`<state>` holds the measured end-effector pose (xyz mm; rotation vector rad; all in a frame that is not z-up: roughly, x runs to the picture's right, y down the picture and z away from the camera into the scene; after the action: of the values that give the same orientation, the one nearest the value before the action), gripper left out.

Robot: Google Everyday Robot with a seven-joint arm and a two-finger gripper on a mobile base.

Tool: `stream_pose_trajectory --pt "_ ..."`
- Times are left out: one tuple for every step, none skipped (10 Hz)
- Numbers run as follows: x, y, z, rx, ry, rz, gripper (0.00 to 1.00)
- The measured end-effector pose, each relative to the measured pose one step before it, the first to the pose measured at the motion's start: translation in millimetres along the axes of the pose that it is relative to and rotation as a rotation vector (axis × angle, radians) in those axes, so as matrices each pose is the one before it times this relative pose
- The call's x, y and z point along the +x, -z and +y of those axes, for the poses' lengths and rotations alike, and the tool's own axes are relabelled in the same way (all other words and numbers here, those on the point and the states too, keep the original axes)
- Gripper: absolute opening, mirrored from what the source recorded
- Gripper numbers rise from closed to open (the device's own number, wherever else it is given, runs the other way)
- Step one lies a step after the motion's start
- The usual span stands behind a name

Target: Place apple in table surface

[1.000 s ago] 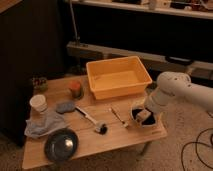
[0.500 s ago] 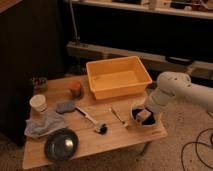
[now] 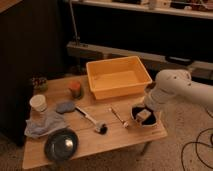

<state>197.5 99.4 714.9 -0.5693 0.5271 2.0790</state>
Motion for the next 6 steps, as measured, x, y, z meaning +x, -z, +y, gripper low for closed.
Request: stream_pose_trajectory --pt "3.79 21.65 14.34 -0.00719 0.03521 -0.03427 0.80" --pt "8.13 28.93 27.71 -0.00686 0.07255 -0.04692 0.80" --pt "4.66 17.94 22.93 -0.00928 0.06058 -0.03255 0.80" --pt "4.36 17.23 29.87 -0.01755 0.07672 -0.03097 0.80" --pt "5.41 16.72 43.80 -0.02814 0.12256 -0.03207 0.80" --pt "0.90 3.81 12.78 -0.00972 0.03436 -0.00726 0.80"
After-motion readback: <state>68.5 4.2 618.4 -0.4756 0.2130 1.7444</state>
